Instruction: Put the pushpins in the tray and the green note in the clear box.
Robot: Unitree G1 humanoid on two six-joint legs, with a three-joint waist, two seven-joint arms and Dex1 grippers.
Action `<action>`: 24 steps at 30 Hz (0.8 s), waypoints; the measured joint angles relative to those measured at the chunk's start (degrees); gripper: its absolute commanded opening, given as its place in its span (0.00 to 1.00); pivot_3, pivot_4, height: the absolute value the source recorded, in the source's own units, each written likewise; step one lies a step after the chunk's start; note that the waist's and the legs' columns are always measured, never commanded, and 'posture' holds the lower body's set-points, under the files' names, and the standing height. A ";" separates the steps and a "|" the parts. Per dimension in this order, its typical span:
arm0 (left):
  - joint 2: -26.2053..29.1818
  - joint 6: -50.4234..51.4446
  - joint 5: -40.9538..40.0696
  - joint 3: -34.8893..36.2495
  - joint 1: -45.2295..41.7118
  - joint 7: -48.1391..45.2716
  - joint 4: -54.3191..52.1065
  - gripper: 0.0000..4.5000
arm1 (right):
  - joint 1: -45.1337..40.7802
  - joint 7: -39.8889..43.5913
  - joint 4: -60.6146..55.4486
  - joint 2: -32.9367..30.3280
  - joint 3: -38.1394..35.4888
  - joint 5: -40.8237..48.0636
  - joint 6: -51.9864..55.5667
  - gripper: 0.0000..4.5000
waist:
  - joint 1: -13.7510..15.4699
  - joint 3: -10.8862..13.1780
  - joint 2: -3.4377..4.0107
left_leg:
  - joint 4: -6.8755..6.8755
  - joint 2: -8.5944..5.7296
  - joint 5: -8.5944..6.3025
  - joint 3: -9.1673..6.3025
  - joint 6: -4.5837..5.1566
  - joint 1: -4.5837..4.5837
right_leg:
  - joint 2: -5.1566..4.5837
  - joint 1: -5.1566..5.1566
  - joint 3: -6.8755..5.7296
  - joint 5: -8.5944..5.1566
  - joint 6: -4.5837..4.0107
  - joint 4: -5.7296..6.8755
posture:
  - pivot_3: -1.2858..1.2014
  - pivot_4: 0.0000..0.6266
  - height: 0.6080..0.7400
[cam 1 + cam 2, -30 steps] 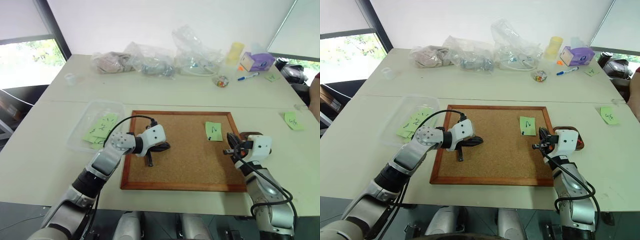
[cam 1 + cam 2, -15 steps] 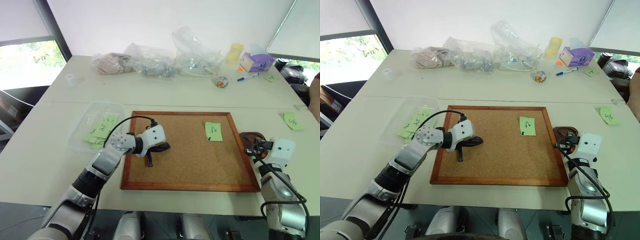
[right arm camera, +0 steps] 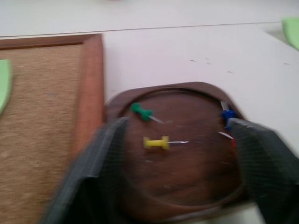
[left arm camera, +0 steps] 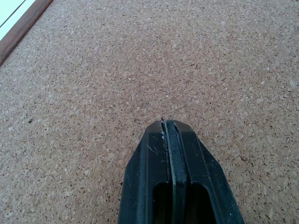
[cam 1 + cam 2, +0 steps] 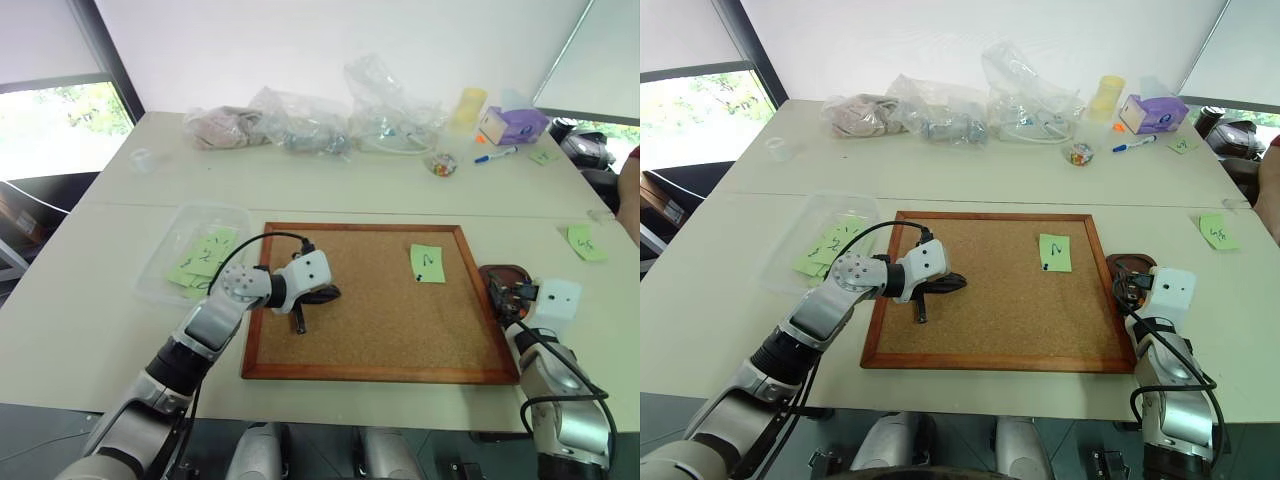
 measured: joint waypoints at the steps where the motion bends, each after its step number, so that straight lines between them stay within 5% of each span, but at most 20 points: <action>1: 0.02 0.00 0.00 0.01 0.00 0.00 0.02 0.00 | 0.04 0.02 0.00 0.00 -0.12 0.03 0.00 0.99 | -0.01 0.00 0.00 | -0.01 0.00 0.00 0.00 0.00 0.01 | 0.00 0.00 0.00 0.00 0.00 0.00 | 0.52 0.24 0.98; 13: 0.03 -0.76 0.00 0.00 0.01 0.00 0.33 0.00 | -0.01 2.58 -4.04 0.82 0.46 0.41 -5.81 0.99 | 0.00 0.01 0.01 | -0.03 0.01 -0.01 -0.01 -0.01 0.01 | -0.17 0.02 0.00 0.00 -0.01 -0.03 | 0.52 0.24 0.98; 24: -0.12 -0.98 0.00 -0.05 -0.04 0.00 0.47 0.00 | 0.64 11.99 -10.93 0.28 16.30 1.10 -0.66 0.99 | 0.04 0.01 0.00 | -0.04 0.00 -0.01 -0.07 -0.02 -0.05 | -0.44 0.00 -0.14 -0.03 -0.08 -0.06 | 0.52 0.24 0.98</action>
